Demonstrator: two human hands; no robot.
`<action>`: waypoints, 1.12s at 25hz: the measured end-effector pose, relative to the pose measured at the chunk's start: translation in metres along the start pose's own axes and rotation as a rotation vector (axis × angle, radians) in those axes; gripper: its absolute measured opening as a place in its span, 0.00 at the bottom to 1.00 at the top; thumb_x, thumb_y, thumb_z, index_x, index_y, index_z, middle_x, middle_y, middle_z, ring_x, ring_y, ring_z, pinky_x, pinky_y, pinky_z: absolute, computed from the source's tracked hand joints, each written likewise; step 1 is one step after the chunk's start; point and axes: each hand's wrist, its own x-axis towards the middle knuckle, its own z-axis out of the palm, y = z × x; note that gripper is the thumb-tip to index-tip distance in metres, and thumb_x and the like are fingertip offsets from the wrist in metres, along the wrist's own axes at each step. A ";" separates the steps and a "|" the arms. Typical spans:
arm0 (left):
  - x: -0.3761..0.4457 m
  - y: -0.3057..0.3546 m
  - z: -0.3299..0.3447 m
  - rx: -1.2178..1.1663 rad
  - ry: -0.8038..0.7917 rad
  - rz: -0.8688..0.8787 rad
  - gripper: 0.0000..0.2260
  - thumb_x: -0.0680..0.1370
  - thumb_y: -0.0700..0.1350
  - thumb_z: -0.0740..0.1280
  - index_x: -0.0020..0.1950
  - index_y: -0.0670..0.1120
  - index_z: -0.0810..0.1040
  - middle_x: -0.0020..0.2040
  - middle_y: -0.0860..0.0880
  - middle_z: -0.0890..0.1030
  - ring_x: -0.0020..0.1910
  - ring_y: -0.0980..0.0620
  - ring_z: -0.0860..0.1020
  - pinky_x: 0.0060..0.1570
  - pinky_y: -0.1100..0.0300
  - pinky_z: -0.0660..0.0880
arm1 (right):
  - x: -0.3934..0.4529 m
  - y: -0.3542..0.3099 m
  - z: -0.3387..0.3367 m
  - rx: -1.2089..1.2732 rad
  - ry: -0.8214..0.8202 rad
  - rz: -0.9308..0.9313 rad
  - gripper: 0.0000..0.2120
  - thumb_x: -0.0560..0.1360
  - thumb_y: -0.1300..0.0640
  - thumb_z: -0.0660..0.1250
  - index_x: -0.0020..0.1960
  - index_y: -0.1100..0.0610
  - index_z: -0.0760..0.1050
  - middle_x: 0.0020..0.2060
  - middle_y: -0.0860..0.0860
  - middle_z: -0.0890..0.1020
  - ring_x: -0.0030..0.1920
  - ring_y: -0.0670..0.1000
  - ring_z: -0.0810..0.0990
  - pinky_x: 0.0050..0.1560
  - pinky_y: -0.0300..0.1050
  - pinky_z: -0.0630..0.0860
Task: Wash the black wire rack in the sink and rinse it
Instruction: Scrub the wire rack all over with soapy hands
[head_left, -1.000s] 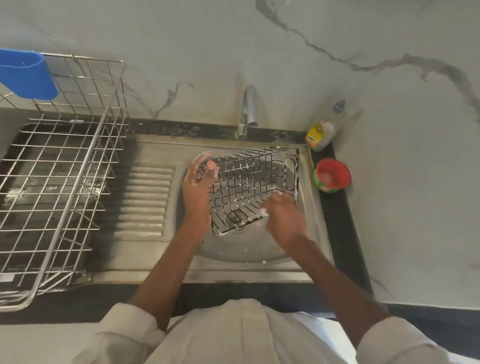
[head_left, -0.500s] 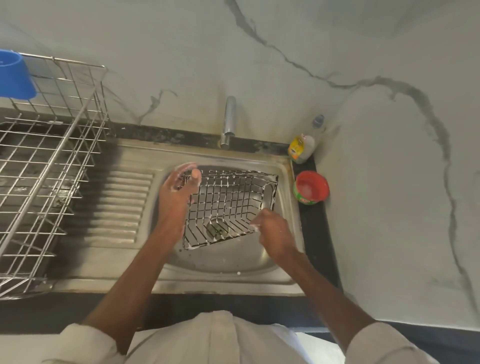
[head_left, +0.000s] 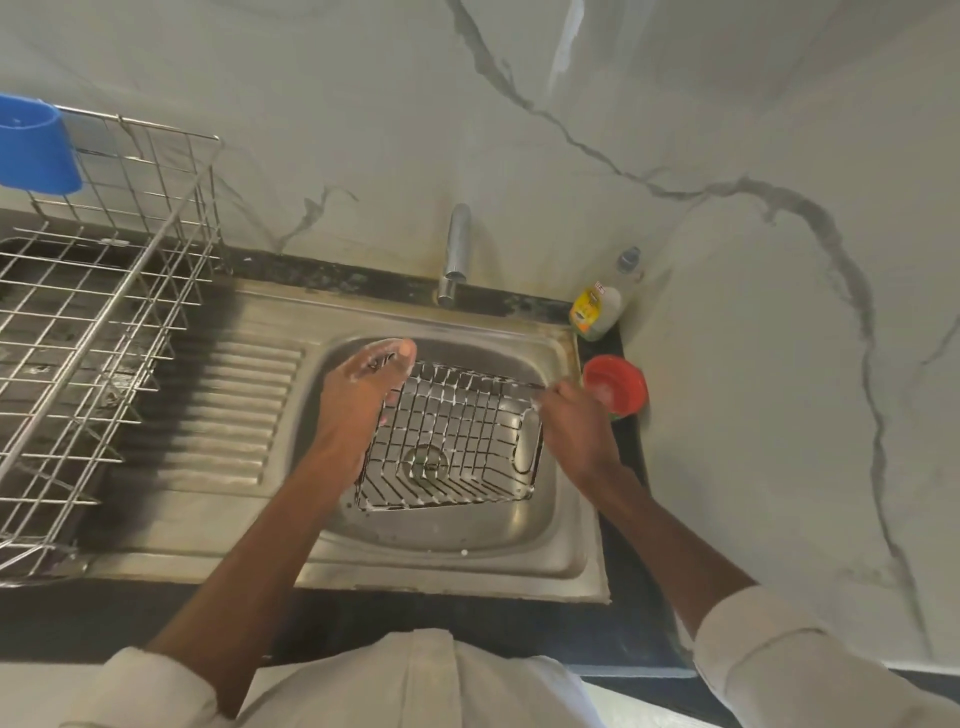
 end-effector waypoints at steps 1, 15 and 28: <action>0.001 -0.001 0.000 0.013 -0.006 0.012 0.12 0.69 0.63 0.76 0.52 0.70 0.84 0.49 0.62 0.87 0.61 0.43 0.83 0.64 0.40 0.78 | -0.010 -0.005 0.004 -0.022 -0.058 -0.022 0.12 0.75 0.70 0.69 0.55 0.59 0.84 0.49 0.54 0.81 0.45 0.53 0.80 0.42 0.44 0.71; -0.012 -0.016 -0.003 -0.201 -0.051 0.064 0.45 0.68 0.77 0.73 0.76 0.49 0.76 0.66 0.40 0.84 0.62 0.43 0.84 0.57 0.46 0.82 | -0.009 -0.159 -0.005 0.812 -0.208 0.386 0.03 0.77 0.60 0.75 0.49 0.54 0.86 0.45 0.46 0.87 0.36 0.38 0.82 0.38 0.29 0.76; -0.006 -0.024 0.001 -0.315 -0.069 0.064 0.32 0.86 0.64 0.50 0.78 0.42 0.74 0.66 0.34 0.83 0.65 0.35 0.82 0.60 0.49 0.82 | -0.003 -0.161 -0.019 0.615 -0.259 0.258 0.05 0.73 0.61 0.78 0.47 0.53 0.86 0.47 0.50 0.88 0.48 0.49 0.86 0.55 0.48 0.83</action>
